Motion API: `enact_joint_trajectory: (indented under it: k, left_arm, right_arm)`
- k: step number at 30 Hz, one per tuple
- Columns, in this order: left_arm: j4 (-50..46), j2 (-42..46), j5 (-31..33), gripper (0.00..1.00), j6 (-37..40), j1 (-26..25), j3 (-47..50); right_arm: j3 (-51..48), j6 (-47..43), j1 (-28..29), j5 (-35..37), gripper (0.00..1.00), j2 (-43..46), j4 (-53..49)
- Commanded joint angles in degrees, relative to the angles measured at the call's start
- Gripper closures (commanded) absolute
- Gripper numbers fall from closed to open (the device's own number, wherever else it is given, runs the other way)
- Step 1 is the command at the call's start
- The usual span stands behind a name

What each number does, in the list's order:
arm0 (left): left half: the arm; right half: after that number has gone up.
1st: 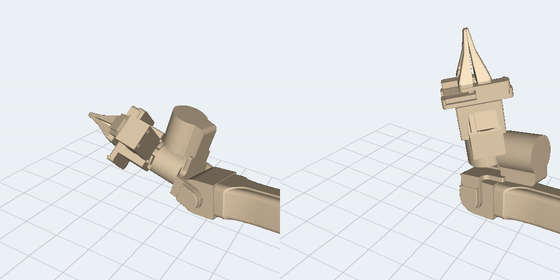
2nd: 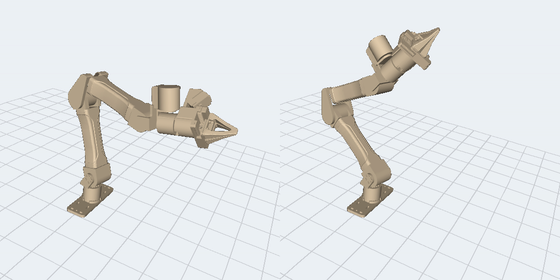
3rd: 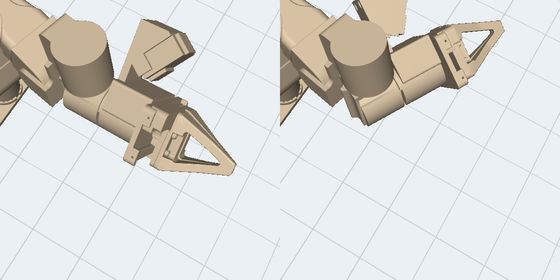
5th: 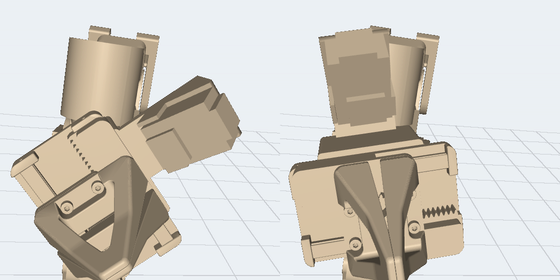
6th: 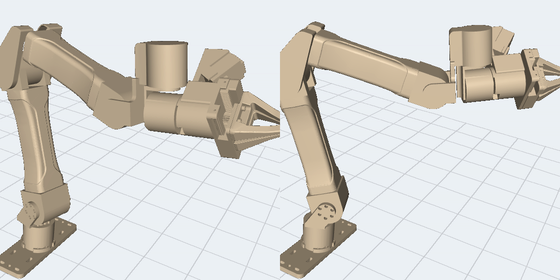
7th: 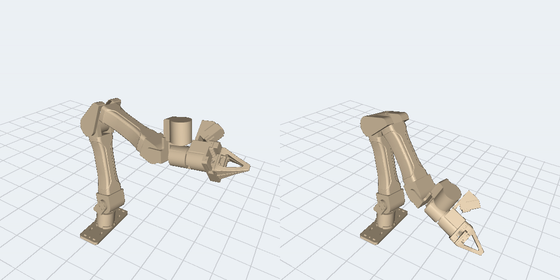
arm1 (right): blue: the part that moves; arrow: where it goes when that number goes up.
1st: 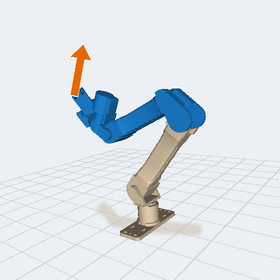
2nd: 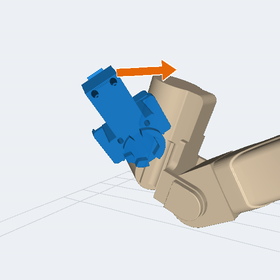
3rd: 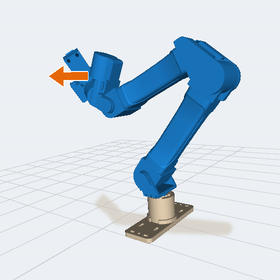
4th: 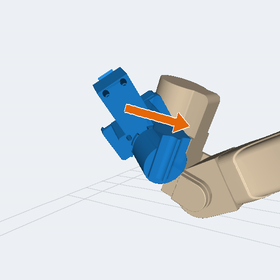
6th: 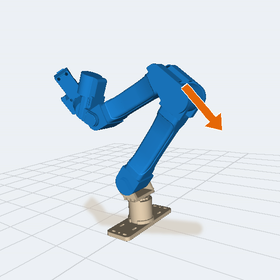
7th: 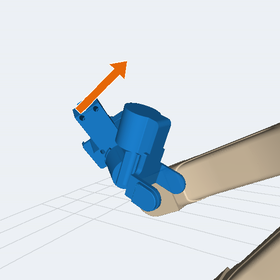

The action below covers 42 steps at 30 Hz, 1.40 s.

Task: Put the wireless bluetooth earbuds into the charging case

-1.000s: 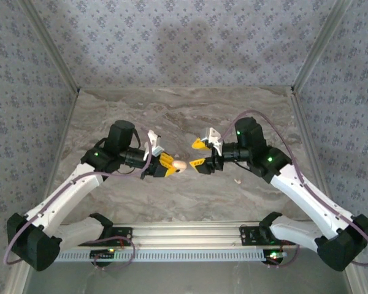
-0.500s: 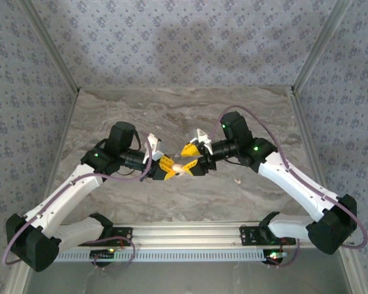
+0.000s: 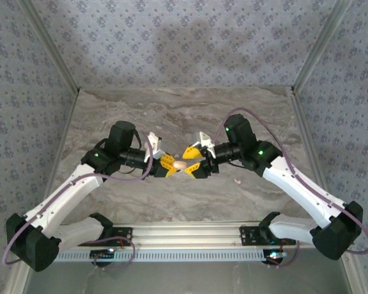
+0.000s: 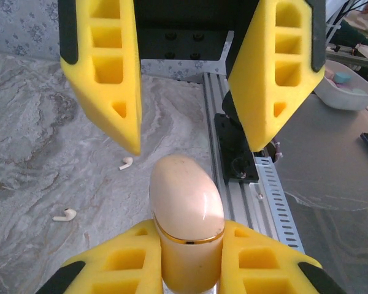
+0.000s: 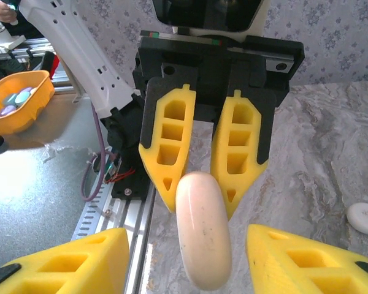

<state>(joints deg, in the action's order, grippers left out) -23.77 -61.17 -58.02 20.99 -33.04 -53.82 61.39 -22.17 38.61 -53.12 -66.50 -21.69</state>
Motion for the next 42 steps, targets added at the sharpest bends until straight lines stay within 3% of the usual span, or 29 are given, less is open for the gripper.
enact_joint_trajectory:
  k: [1, 7, 15, 20, 23, 36, 42]
  left_arm:
    - [1.4, 0.7, -0.8, 0.89, 0.8, -0.4, -1.9]
    - [1.4, 1.2, -1.0, 0.89, 0.7, -0.4, -1.7]
    - [1.4, 1.6, -0.5, 0.87, 0.9, -0.5, -1.7]
    - [0.5, 1.8, 1.1, 0.58, 1.3, -0.5, -1.6]
    - [-0.6, 2.0, 2.5, 0.5, 2.5, -0.8, -1.3]
    - [-1.3, -0.8, 2.9, 0.49, 3.2, -3.3, -2.5]
    - [-1.0, -1.2, 2.9, 0.53, 2.9, -4.0, -2.8]
  right_arm:
    - [1.0, -1.0, 1.0, 0.4, 0.47, -1.9, -1.3]
    - [3.2, -1.1, 2.4, -0.3, 0.51, -5.2, -2.7]
    - [2.9, -2.7, 2.2, -0.1, 0.77, -4.4, -2.9]
    - [2.3, -4.1, 1.1, 0.9, 0.83, -2.9, -3.8]
    - [2.8, -4.9, 0.8, 1.6, 0.83, -2.6, -4.7]
    - [3.0, -4.0, 1.6, 1.1, 0.82, -3.7, -3.0]
    - [3.0, -3.4, 1.8, 0.9, 0.82, -3.7, -2.6]
